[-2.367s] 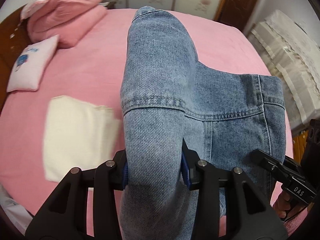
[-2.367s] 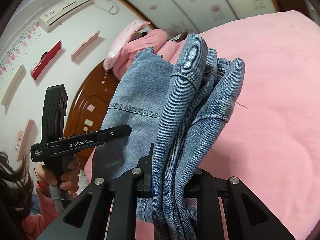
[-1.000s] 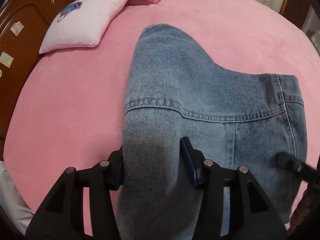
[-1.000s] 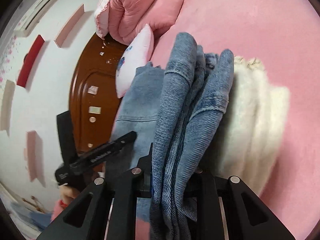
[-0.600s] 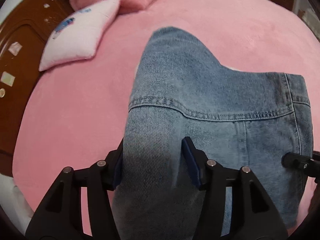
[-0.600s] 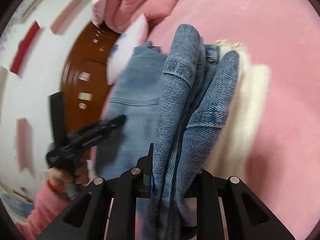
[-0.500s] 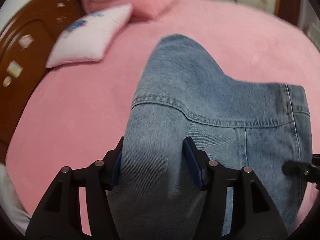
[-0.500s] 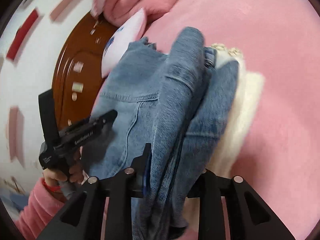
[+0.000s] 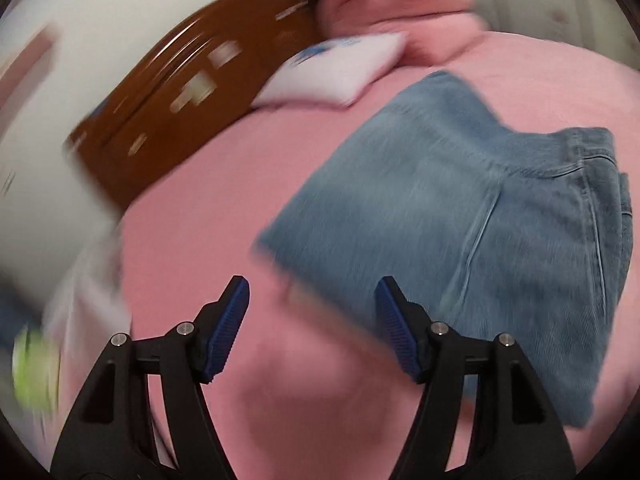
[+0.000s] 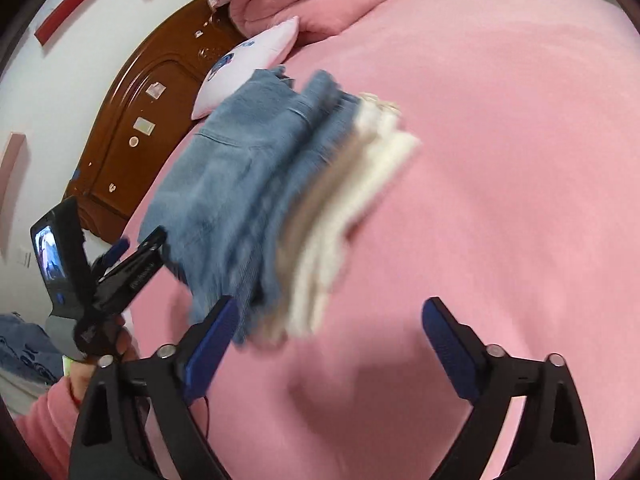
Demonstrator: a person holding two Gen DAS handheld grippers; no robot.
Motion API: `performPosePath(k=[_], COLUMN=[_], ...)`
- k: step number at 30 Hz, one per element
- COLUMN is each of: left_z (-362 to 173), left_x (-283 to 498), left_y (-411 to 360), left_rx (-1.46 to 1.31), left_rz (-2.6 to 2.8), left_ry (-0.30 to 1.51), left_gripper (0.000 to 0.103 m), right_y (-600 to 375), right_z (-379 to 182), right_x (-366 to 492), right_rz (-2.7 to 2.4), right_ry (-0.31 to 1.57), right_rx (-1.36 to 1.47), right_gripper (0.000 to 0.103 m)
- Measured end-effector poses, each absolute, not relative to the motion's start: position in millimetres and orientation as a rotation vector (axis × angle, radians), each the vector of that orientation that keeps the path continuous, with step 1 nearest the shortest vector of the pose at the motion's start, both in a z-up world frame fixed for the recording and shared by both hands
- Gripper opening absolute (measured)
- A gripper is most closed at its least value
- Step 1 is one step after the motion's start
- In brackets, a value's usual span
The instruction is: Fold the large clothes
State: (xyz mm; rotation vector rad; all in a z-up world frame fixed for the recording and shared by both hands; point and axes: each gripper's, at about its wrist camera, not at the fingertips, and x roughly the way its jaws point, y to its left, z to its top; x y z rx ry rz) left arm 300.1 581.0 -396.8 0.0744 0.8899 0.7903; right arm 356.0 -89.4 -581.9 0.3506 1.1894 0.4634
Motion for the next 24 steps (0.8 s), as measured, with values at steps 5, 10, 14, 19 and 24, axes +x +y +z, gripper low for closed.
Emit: performPosePath(k=[5, 10, 14, 19, 24], left_z=[-415.4, -438.3, -449.3, -442.3, -427.8], left_x=[234.7, 182.7, 146.6, 93.0, 43.0], left_y=[536.5, 466.8, 409.4, 340.2, 271.8], left_rx=[-0.249, -0.289, -0.267, -0.222, -0.278], left_rz=[0.848, 0.830, 0.696, 0.625, 0.526], left_ry=[1.034, 1.234, 1.430, 1.531, 1.601], left_gripper=[0.064, 0.064, 0.064, 0.064, 0.064], right_y=[-145.2, -201.6, -260.8, -339.4, -411.8], right_z=[-580.1, -588.4, -577.6, -546.6, -516.6], right_x=[271.2, 171.3, 82.7, 3.2, -44.4], right_rz=[0.410, 0.394, 0.356, 0.236, 0.037], right_ry=[1.260, 1.417, 1.508, 1.555, 1.511], right_rx=[0.348, 0.320, 0.196, 0.199, 0.284], right_gripper=[0.102, 0.102, 0.102, 0.103, 0.103])
